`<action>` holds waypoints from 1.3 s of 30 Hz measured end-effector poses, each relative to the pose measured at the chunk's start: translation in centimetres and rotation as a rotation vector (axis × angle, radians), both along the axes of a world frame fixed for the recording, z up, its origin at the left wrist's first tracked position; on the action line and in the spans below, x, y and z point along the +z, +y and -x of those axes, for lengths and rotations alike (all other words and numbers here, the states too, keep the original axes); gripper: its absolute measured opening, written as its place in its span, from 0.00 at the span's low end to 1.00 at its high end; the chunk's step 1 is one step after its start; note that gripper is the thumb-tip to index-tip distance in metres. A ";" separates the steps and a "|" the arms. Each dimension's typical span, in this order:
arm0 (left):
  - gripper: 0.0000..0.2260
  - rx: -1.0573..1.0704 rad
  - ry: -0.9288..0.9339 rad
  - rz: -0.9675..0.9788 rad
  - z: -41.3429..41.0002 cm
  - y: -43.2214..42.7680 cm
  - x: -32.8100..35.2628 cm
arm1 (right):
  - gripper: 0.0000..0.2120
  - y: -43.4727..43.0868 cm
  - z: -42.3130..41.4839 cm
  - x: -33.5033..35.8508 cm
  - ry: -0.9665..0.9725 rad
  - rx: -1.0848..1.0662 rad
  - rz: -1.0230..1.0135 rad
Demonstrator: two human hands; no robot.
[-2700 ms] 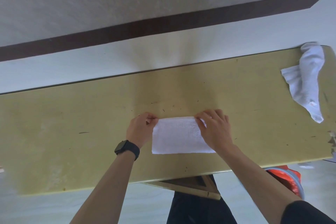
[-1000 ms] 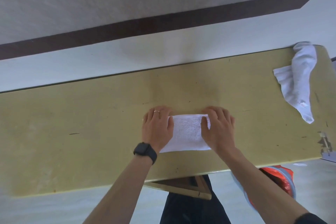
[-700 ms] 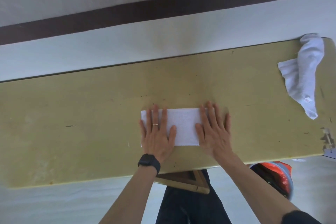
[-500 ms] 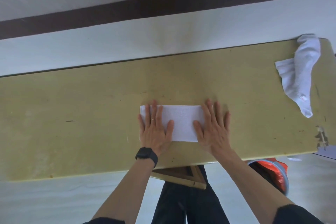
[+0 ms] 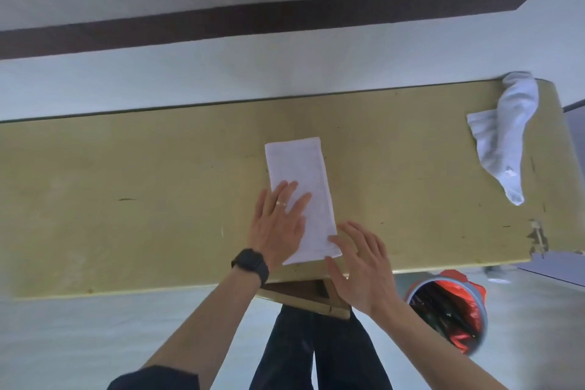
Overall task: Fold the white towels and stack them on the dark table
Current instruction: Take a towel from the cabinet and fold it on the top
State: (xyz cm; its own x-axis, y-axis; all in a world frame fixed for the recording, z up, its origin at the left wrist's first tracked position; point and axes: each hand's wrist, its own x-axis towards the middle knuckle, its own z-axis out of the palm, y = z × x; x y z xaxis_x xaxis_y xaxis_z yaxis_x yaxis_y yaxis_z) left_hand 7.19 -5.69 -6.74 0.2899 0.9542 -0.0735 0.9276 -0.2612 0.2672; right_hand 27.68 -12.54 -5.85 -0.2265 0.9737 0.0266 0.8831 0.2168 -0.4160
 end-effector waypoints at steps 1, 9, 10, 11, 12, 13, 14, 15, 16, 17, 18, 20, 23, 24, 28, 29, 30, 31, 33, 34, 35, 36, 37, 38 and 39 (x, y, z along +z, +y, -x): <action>0.20 -0.049 -0.023 -0.028 0.8 -2.2 -0.3 | 0.17 -0.1 -0.2 -0.3 0.015 0.038 -0.034; 0.20 -0.196 0.028 -0.028 2.5 -9.5 -2.1 | 0.20 -1.9 -2.0 -2.6 -0.125 0.342 -0.086; 0.18 -0.203 0.020 -0.054 2.5 -9.8 -2.3 | 0.18 -2.2 -2.0 -2.6 -0.123 0.341 -0.103; 0.16 -0.208 0.012 -0.075 2.7 -10.2 -2.4 | 0.17 -2.4 -2.2 -2.6 -0.115 0.338 -0.110; 0.14 -0.213 0.005 -0.085 2.9 -10.5 -2.5 | 0.16 -2.6 -2.3 -2.6 -0.107 0.337 -0.112; 0.13 -0.220 0.000 -0.091 3.1 -10.7 -2.5 | 0.16 -2.7 -2.4 -2.6 -0.103 0.336 -0.109; 0.13 -0.222 -0.006 -0.093 3.4 -10.9 -2.4 | 0.16 -2.8 -2.5 -2.7 -0.101 0.335 -0.100; 0.12 -0.218 -0.013 -0.094 3.5 -11.0 -2.2 | 0.17 -2.8 -2.5 -2.7 -0.098 0.334 -0.087; 0.10 -0.216 -0.021 -0.096 3.5 -11.0 -2.1 | 0.17 -2.8 -2.5 -2.7 -0.091 0.332 -0.078; 0.08 -0.218 -0.032 -0.104 3.5 -11.1 -2.0 | 0.17 -2.8 -2.5 -2.6 -0.080 0.329 -0.076; 0.06 -0.224 -0.042 -0.110 3.6 -11.0 -2.0 | 0.17 -2.8 -2.5 -2.5 -0.062 0.326 -0.079; 0.04 -0.246 -0.057 -0.113 3.8 -10.8 -1.8 | 0.16 -2.8 -2.5 -2.5 -0.019 0.325 -0.094; 0.06 -0.294 -0.055 -0.129 4.1 -10.5 -1.7 | 0.14 -2.5 -2.6 -2.4 0.023 0.334 -0.099; 0.09 -0.299 -0.045 -0.133 4.0 -10.5 -1.4 | 0.14 -2.5 -2.6 -2.4 0.026 0.336 -0.100; 0.23 -0.320 -0.020 -0.155 3.7 -10.8 -0.9 | 0.11 -2.7 -2.5 -2.3 0.038 0.322 -0.089; 0.22 -0.333 -0.018 -0.162 3.7 -10.8 -0.7 | 0.08 -2.7 -2.5 -2.2 0.042 0.317 -0.079; 0.18 -0.345 -0.027 -0.148 3.8 -10.7 -0.6 | 0.07 -2.6 -2.4 -2.0 0.048 0.313 -0.062; 0.13 -0.343 -0.047 -0.125 3.9 -10.5 -0.6 | 0.07 -2.4 -2.3 -1.8 0.054 0.308 -0.039; 0.08 -0.214 -0.124 0.024 3.9 -9.1 0.3 | 0.10 -1.6 -2.3 -0.9 0.095 0.269 0.015; 0.07 -0.097 -0.174 0.144 3.6 -8.2 1.2 | 0.12 -0.8 -2.1 -0.3 0.135 0.220 0.048; 0.06 0.041 -0.225 0.279 3.5 -7.0 2.3 | 0.11 0.2 -1.9 0.5 0.186 0.155 0.090; 0.05 0.174 -0.297 0.438 3.3 -5.7 3.4 | 0.09 1.3 -1.5 1.4 0.247 0.076 0.143; 0.05 0.318 -0.406 0.571 3.3 -4.3 4.1 | 0.07 2.7 -1.1 2.2 0.314 -0.016 0.208; 0.07 0.410 -0.494 0.628 3.4 -2.8 4.5 | 0.07 4.1 -0.7 3.0 0.372 -0.109 0.280; 0.08 0.466 -0.555 0.643 3.5 -1.3 4.9 | 0.07 5.6 -0.2 3.6 0.421 -0.189 0.354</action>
State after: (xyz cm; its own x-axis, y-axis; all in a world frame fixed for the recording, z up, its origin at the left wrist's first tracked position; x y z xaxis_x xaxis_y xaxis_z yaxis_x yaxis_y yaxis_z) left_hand 3.74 -7.02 -1.82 0.0438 0.8077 -0.5879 0.5997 0.4495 0.6621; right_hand 27.92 -6.95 -2.22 -0.0878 0.9623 -0.2575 0.6355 -0.1449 -0.7584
